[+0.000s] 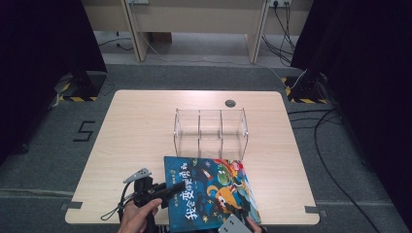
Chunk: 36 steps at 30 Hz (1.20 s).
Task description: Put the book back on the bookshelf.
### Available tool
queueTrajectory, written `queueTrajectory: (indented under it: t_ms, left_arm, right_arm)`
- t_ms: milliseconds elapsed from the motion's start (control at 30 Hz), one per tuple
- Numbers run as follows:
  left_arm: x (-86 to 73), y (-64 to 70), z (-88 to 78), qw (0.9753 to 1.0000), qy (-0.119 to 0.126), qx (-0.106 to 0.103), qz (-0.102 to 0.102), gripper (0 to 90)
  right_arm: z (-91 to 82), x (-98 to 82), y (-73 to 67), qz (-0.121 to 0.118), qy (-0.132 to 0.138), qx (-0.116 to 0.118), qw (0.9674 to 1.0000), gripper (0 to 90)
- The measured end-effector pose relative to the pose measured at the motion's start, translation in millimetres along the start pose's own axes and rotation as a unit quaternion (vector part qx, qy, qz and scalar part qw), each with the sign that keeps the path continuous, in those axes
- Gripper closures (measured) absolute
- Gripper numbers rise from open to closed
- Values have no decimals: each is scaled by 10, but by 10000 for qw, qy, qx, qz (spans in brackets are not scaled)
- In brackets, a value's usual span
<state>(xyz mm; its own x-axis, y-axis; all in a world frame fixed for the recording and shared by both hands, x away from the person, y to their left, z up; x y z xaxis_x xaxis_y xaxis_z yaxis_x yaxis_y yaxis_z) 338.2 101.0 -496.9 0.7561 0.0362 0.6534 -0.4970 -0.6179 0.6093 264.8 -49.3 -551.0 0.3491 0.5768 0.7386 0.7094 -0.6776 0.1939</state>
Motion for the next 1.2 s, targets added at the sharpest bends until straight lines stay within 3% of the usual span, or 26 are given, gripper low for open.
queueTrajectory:
  t_ms: [133,200,300,333,367,400,433,533,600,700,733,833,900,933,1200]
  left_arm:
    - [-3,29,4,10000,29,-4,11,607]
    - [-9,39,9,10000,37,-13,0,606]
    - [-2,43,15,10000,60,4,12,600]
    - [-2,44,16,10000,63,0,9,600]
    - [-2,44,16,10000,63,0,9,600]
    - [-8,46,19,10000,53,0,28,599]
    - [-13,47,21,10000,43,1,51,598]
    - [-23,73,32,9999,17,-60,110,581]
    - [-21,94,25,9998,-10,-101,188,562]
    - [-10,107,14,9996,-5,-212,175,511]
    - [-19,110,15,9994,-88,-245,214,483]
    - [-59,91,22,9988,-305,-314,221,402]
    - [-63,75,26,9988,-308,-368,129,380]
    - [-69,50,33,9981,-332,-513,-51,379]
    - [-52,15,10,9966,-424,-689,-157,320]
  right_arm:
    - [49,25,29,-248,-58,-282,9993,179]
    - [55,47,49,-390,-32,-445,9982,274]
    - [59,87,52,-661,-9,-588,9961,327]
    - [48,99,33,-893,6,-728,9933,374]
    - [48,99,33,-893,6,-728,9933,374]
    - [29,120,7,-1279,46,-980,9869,451]
    - [20,124,1,-1397,47,-1086,9842,465]
    - [-8,101,10,-1328,-19,-1213,9837,491]
    - [-34,91,24,-1211,37,-1222,9851,495]
    - [-82,125,59,-859,194,-1113,9899,497]
    - [-111,139,80,-639,269,-1074,9918,498]
    - [-192,191,160,-328,549,-903,9939,497]
    - [-239,214,199,-126,699,-809,9942,494]
    - [-259,224,211,-24,754,-765,9942,490]
    - [-324,277,279,346,970,-522,9933,482]
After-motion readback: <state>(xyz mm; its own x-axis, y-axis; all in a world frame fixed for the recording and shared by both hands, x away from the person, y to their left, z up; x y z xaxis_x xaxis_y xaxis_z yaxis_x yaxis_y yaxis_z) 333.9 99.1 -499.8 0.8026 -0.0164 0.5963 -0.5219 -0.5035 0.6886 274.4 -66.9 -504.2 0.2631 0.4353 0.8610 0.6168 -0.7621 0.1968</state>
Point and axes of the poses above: each handheld gripper's, and its own axes: z roughly forward along the jaws, x roughly out of its top, y roughly to its right, the point moved 10 cm from there along z, roughly forward along the jaws, and after that the axes turned 9 degrees about -y, right-handed, at the moved point
